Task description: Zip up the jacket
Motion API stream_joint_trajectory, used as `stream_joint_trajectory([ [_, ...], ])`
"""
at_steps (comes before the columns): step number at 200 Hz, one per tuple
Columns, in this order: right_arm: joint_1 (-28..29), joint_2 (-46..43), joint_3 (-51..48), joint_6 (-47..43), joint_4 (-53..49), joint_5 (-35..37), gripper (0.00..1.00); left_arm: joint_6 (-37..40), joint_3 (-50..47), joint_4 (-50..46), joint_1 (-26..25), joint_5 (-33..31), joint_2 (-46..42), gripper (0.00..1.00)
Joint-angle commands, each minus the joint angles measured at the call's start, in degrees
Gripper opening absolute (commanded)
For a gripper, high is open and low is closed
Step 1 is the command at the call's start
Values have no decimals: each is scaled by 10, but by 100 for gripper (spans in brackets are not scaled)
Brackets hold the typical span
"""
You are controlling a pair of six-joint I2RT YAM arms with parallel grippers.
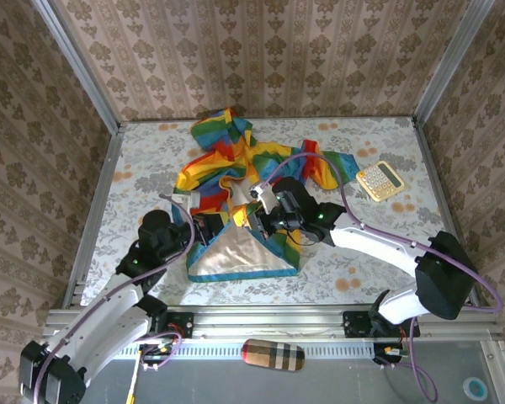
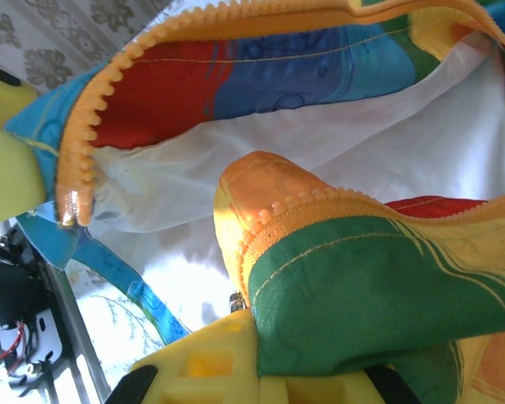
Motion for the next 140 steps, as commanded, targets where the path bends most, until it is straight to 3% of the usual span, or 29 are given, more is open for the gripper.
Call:
stream_joint_trajectory([
  [1, -14, -19, 29, 21, 31, -57, 0, 30, -26, 70, 4, -13, -16, 0],
  [60, -42, -18, 2, 103, 104, -159, 0, 74, -59, 162, -1, 0, -17, 0],
  [140, -42, 12, 6, 104, 153, -157, 0, 104, -53, 176, -21, -12, 10, 0],
])
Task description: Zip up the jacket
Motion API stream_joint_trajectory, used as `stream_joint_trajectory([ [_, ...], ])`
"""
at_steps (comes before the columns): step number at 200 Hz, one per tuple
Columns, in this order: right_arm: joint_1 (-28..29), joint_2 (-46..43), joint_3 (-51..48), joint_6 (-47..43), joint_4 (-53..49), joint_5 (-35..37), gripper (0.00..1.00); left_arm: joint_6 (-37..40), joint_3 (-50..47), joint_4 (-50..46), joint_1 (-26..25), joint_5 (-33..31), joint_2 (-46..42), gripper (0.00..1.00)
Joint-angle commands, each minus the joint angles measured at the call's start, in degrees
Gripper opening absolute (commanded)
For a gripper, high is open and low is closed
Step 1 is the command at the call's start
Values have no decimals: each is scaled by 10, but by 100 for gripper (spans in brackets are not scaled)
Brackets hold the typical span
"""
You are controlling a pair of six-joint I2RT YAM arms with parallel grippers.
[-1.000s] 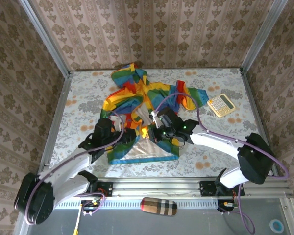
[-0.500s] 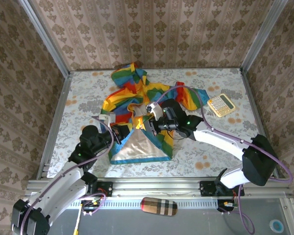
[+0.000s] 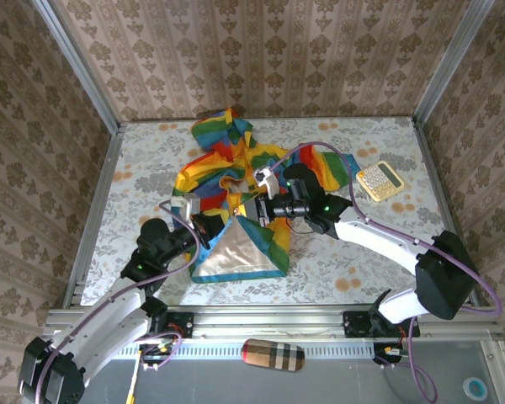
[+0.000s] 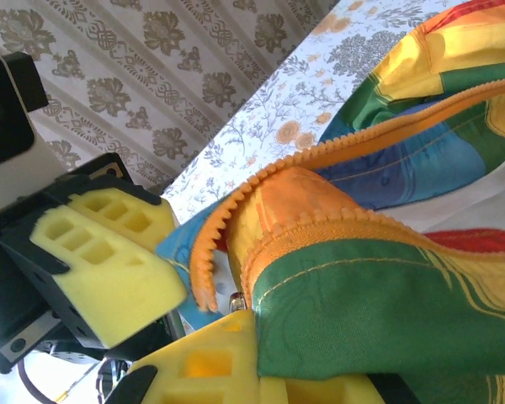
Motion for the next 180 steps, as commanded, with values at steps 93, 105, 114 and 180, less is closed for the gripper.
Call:
stream_joint_trajectory([
  [93, -1, 3, -18, -6, 65, -41, 0, 31, -16, 70, -17, -25, -18, 0],
  [105, -1, 0, -18, -9, 63, -46, 0, 35, -15, 71, -17, -26, -17, 0],
  [114, -1, -2, -20, -11, 61, -49, 0, 37, -13, 72, -17, -28, -15, 0],
  [180, -2, -4, -20, -26, 53, -63, 0, 29, -15, 103, -14, -35, 6, 0],
])
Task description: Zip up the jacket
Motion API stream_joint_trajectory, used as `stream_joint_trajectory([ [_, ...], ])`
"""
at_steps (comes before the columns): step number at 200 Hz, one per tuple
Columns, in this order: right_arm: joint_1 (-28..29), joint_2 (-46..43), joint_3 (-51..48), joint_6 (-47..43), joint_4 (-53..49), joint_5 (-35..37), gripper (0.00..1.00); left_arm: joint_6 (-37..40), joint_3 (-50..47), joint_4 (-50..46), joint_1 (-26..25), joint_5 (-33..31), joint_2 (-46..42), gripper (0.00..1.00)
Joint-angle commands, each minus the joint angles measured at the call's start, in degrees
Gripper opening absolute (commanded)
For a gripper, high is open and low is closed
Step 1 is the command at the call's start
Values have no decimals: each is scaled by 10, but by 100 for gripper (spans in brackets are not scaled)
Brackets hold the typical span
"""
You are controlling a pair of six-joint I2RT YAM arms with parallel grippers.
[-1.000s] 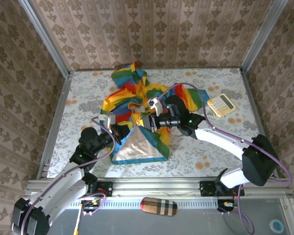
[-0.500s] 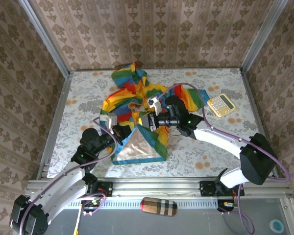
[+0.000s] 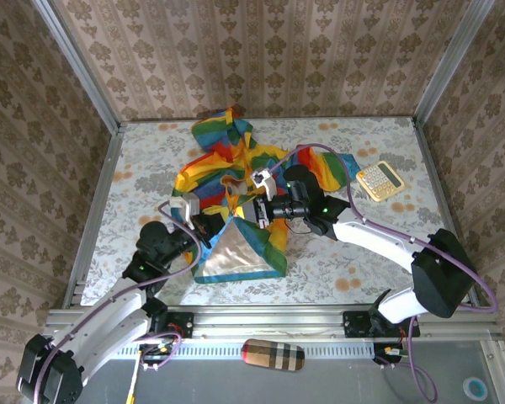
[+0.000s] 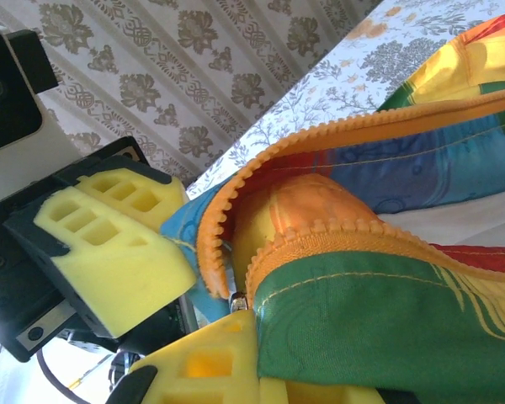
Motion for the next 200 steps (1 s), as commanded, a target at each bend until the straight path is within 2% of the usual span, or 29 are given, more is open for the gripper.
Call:
stream_joint_trajectory([
  [1, -1, -11, -4, -19, 5, -22, 0, 6, -3, 43, -1, -5, 3, 0],
  [200, -15, -16, 1, -23, 11, -49, 0, -48, -19, 74, 10, 6, 2, 0],
])
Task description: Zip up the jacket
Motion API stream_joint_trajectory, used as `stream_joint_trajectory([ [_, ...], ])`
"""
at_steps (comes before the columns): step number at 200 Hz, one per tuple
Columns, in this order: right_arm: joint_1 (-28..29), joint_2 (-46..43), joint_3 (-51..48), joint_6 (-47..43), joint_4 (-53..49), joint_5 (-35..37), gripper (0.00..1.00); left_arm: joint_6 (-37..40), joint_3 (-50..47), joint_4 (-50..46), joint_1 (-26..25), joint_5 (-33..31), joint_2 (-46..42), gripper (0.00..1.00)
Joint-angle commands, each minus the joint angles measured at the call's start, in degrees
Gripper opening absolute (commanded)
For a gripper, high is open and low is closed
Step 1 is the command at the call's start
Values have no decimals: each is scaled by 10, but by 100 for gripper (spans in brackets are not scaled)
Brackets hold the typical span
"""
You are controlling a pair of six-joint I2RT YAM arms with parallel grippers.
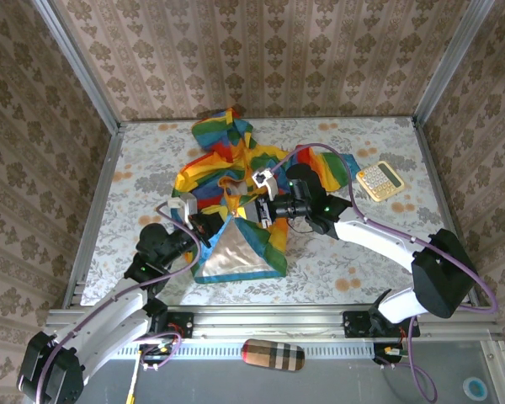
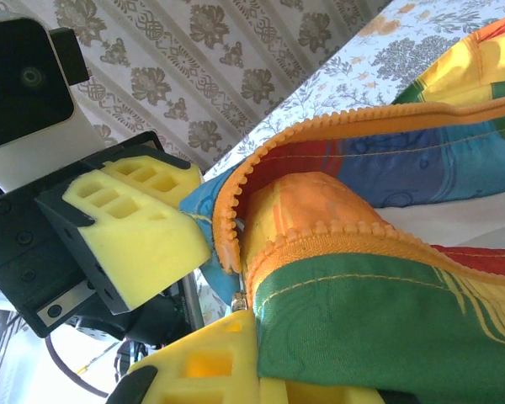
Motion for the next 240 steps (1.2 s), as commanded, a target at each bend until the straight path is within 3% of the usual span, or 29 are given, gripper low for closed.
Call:
stream_joint_trajectory([
  [1, -3, -15, 5, -11, 10, -20, 0, -15, 0, 30, 5, 12, -4, 0],
  [240, -4, -21, 8, 3, 32, -24, 0, -44, -8, 27, 5, 44, 2, 0],
])
